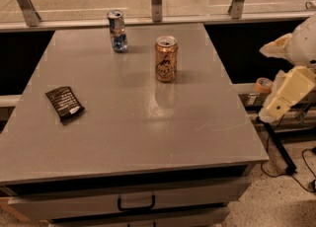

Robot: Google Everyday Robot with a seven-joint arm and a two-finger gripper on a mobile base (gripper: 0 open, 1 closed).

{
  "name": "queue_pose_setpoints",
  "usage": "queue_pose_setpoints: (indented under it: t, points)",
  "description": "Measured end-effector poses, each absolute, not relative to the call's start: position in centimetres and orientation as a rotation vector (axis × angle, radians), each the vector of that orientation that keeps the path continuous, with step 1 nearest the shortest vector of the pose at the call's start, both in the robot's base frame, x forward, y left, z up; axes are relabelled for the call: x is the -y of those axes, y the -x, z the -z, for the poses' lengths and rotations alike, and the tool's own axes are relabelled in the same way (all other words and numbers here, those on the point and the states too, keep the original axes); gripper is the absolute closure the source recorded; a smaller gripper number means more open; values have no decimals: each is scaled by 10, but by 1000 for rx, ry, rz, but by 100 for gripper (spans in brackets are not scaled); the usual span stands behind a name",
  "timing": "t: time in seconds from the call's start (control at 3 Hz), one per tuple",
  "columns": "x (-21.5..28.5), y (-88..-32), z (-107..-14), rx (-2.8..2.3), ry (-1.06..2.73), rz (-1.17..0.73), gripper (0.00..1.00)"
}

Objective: Knock orange can over

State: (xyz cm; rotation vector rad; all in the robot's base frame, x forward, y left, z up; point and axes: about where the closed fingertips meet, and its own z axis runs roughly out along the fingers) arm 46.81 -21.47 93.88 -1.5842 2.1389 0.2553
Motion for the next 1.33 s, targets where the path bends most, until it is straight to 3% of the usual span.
queue_pose_setpoints:
  t: [0.67,1.33]
  points:
    - [176,-517,-894,-1881,1279,-663,0]
    - [147,-534,-901,-1744,1171,-714,0]
